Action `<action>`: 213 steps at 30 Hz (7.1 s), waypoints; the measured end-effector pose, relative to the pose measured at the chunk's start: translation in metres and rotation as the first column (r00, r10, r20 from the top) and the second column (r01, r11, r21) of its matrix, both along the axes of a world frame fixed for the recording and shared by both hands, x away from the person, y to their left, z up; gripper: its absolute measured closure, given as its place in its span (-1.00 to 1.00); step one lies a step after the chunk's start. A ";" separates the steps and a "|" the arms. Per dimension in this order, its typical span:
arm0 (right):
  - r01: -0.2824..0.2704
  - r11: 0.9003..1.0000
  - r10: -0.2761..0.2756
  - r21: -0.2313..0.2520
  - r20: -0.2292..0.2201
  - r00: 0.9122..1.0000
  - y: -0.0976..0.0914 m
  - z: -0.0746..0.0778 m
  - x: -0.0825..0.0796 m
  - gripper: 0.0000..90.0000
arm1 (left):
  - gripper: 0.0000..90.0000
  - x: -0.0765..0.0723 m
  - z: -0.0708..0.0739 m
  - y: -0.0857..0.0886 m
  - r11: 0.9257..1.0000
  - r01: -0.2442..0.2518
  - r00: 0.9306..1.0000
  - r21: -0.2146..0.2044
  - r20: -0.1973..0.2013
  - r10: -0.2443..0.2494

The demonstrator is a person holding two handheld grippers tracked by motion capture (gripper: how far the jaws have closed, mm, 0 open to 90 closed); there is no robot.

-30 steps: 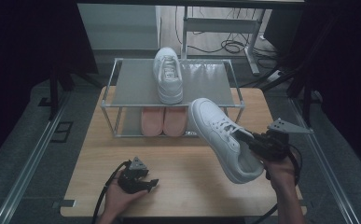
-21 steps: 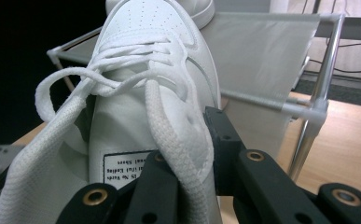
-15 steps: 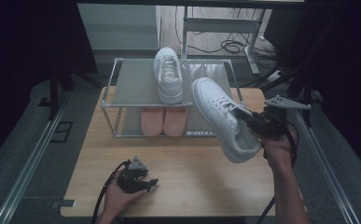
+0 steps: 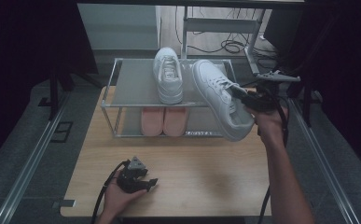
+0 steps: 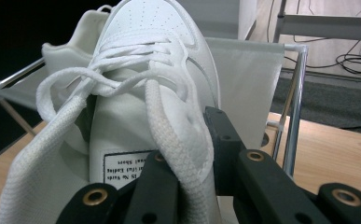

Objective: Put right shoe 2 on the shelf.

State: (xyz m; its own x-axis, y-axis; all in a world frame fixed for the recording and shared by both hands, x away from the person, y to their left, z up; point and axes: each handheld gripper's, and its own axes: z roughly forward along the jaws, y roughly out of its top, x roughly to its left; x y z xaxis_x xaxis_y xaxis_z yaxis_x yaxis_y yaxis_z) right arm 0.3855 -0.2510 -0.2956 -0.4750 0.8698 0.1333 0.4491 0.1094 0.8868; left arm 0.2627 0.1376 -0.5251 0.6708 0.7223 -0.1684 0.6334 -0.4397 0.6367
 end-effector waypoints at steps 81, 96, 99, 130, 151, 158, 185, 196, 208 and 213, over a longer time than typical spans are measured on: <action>0.179 0.984 -0.181 -0.027 -0.186 0.966 0.085 0.011 0.152 0.23 | -0.06 -0.002 -0.001 -0.004 1.000 0.017 1.000 -0.005 -0.001 -0.017; 0.035 0.995 -0.046 -0.091 -0.124 0.991 0.035 0.008 0.098 0.80 | -0.06 -0.003 -0.001 -0.007 1.000 0.014 1.000 0.000 0.001 -0.014; 0.014 0.992 -0.028 -0.126 -0.111 0.993 0.031 0.000 0.091 0.89 | -0.06 -0.003 -0.001 -0.007 1.000 0.013 1.000 -0.001 0.003 -0.013; -0.053 0.994 0.042 -0.095 -0.115 0.993 0.045 -0.043 0.068 1.00 | -0.06 -0.002 -0.004 -0.007 1.000 0.011 1.000 0.009 0.006 -0.011; -0.119 0.991 0.111 -0.060 -0.111 0.988 0.077 -0.040 0.056 1.00 | -0.06 -0.002 -0.005 -0.008 1.000 0.016 1.000 0.014 0.006 -0.016; -0.130 0.990 0.124 -0.060 -0.099 0.987 0.086 -0.041 0.054 1.00 | -0.06 -0.002 -0.004 -0.009 1.000 0.017 1.000 0.014 0.004 -0.017; -0.129 0.992 0.127 -0.020 -0.078 0.989 0.055 -0.042 0.043 0.94 | -0.07 -0.002 -0.003 -0.006 1.000 0.005 1.000 -0.004 0.003 -0.005; -0.203 0.978 0.205 0.035 -0.036 0.978 0.027 -0.050 0.014 0.41 | -0.07 0.003 0.000 0.004 0.999 -0.040 0.999 -0.018 0.009 0.040; -0.195 0.981 0.195 0.000 -0.013 0.981 -0.002 -0.084 -0.034 0.15 | -0.07 -0.002 0.005 0.010 0.998 -0.040 0.999 -0.038 0.028 0.041; -0.185 0.983 0.185 0.007 -0.025 0.982 -0.015 -0.105 -0.051 0.11 | -0.07 -0.003 0.005 0.009 0.998 -0.041 0.999 -0.036 0.027 0.042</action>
State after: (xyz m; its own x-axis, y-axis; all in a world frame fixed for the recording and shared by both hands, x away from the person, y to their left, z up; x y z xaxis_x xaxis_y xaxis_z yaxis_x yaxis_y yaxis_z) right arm 0.3347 -0.2660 -0.4006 -0.6242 0.7664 0.1514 0.4436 0.1882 0.8763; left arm 0.2597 0.1467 -0.5203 0.6451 0.7435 -0.1763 0.6324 -0.3900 0.6693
